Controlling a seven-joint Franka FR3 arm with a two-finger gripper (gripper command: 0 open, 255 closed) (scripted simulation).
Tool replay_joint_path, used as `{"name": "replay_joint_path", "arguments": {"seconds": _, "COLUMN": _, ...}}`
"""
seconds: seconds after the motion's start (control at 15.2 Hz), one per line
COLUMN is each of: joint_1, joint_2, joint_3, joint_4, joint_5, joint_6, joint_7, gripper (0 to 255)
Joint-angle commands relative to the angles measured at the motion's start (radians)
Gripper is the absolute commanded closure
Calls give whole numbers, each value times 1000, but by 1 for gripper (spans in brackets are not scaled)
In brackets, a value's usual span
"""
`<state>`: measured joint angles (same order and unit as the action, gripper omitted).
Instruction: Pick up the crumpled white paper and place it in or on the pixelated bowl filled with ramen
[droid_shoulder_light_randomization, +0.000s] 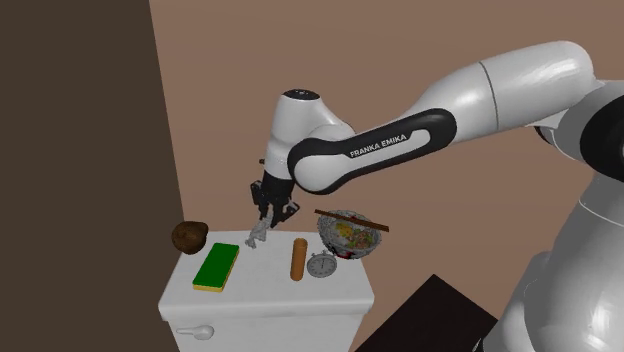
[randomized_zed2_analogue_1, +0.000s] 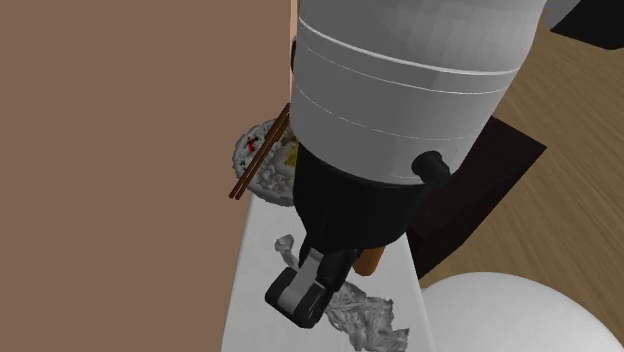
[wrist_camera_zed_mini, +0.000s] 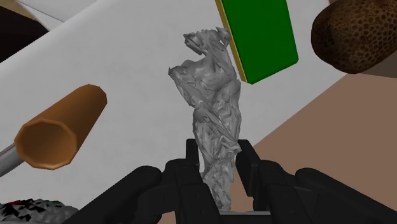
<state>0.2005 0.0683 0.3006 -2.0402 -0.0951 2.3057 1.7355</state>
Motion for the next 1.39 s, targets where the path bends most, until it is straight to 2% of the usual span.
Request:
{"name": "replay_joint_path", "arguments": {"seconds": 0.0, "joint_1": -1, "joint_2": -11, "joint_3": 0, "joint_4": 13, "joint_5": 6, "joint_6": -23, "joint_7": -7, "gripper": 255}}
{"name": "replay_joint_path", "arguments": {"seconds": 0.53, "joint_1": -3, "joint_2": -42, "joint_3": 0, "joint_4": 79, "joint_5": 24, "joint_6": -119, "joint_7": -22, "gripper": 255}}
{"name": "replay_joint_path", "arguments": {"seconds": 0.92, "joint_1": -51, "joint_2": -228, "joint_3": -62, "joint_4": -124, "joint_5": 107, "joint_6": -91, "joint_7": -172, "gripper": 255}}
{"name": "replay_joint_path", "arguments": {"seconds": 1.32, "joint_1": -83, "joint_2": -392, "joint_3": -151, "joint_4": -284, "joint_5": 151, "joint_6": -94, "joint_7": -320, "gripper": 255}}
